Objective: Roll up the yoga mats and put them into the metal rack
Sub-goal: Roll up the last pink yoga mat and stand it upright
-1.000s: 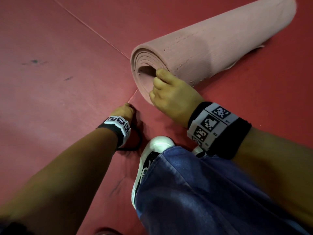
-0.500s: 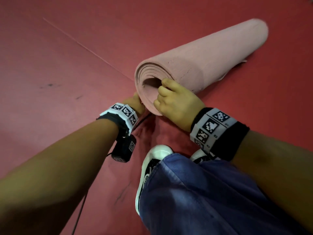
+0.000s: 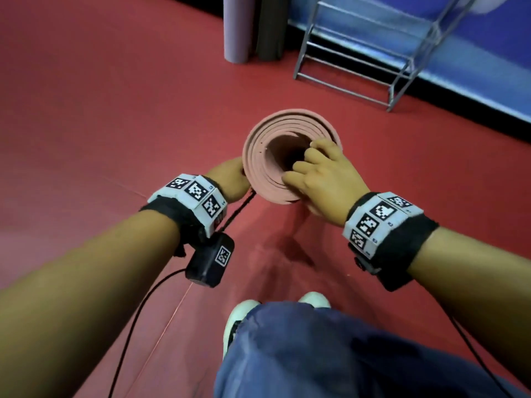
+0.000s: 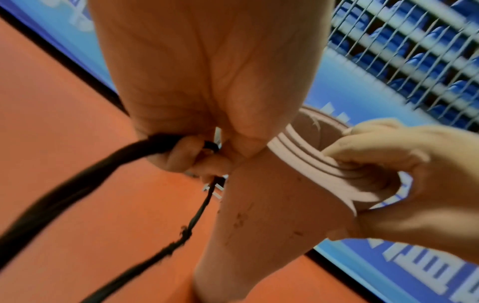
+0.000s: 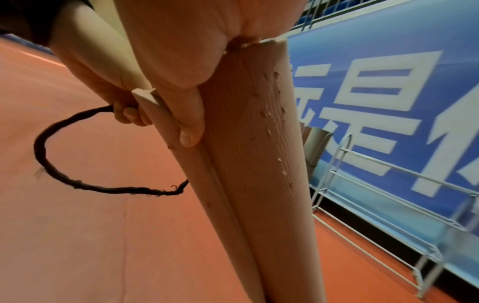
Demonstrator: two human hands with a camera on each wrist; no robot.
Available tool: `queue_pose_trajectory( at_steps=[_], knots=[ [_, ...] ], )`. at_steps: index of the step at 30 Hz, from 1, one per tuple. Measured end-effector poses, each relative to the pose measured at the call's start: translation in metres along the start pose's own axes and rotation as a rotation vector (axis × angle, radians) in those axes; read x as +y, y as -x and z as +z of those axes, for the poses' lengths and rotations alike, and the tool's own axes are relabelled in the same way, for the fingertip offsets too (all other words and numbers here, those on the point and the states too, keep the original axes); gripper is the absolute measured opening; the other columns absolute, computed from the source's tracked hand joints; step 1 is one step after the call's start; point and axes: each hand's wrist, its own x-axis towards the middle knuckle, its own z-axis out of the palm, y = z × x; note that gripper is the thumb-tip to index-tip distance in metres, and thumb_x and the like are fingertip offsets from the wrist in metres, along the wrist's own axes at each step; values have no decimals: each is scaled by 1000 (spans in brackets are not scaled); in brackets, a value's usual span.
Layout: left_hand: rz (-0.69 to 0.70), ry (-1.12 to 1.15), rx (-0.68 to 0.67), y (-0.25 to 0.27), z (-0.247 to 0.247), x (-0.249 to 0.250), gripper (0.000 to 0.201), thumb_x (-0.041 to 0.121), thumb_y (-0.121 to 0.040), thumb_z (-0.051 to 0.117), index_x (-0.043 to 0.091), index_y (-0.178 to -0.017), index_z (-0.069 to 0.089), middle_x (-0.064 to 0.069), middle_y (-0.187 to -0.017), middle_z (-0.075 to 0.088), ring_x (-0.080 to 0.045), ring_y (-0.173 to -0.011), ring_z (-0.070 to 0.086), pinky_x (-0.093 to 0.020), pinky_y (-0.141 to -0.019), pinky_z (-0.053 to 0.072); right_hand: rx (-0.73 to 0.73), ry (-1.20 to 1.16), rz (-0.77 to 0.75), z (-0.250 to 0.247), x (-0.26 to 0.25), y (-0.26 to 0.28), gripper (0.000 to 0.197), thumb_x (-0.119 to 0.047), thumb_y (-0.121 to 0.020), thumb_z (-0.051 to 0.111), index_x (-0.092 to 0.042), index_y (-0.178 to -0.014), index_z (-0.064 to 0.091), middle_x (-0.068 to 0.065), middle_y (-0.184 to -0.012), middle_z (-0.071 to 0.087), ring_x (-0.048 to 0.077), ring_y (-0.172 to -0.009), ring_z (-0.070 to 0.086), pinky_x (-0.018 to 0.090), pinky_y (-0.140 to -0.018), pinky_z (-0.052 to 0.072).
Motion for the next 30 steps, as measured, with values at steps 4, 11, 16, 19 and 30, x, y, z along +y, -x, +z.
queue_pose_trajectory(
  at_steps=[4,11,16,19,30],
  knots=[
    [30,144,87,17,-26,67,33,9,-97,38,8,-124,57,-23,-119,62,-37,-105,59,-32,-77,44,-28,-147,216,-48,35,24,33,-18,-64,72,-17,-97,69,0,-77,64,29,-84,59,51,-105,21],
    [33,367,62,34,-45,154,41,33,-100,29,1,-104,55,-18,-88,58,-27,-65,50,-34,-59,40,-149,-378,531,-118,71,70,51,-41,-84,70,-26,-130,52,-5,-117,60,22,-125,43,52,-116,10],
    [72,275,-12,51,-45,205,52,49,-96,48,3,-116,59,-20,-100,64,-34,-80,61,-26,-52,41,-103,-542,655,-148,83,98,57,-42,-77,76,-28,-128,56,-6,-123,62,24,-126,45,50,-112,24],
    [53,231,-14,52,-33,226,69,55,-87,58,0,-127,53,-27,-126,57,-42,-112,59,-47,-83,52,-97,-594,680,-159,91,123,58,-41,-74,79,-27,-127,58,-6,-117,64,25,-121,50,46,-107,31],
    [74,77,-118,54,40,227,60,48,-103,27,33,-155,1,-23,-144,46,-40,-123,52,-41,-105,39,-309,-646,539,-123,78,188,62,-28,-84,70,-19,-139,42,-1,-134,48,18,-136,29,45,-120,-8]
  ],
)
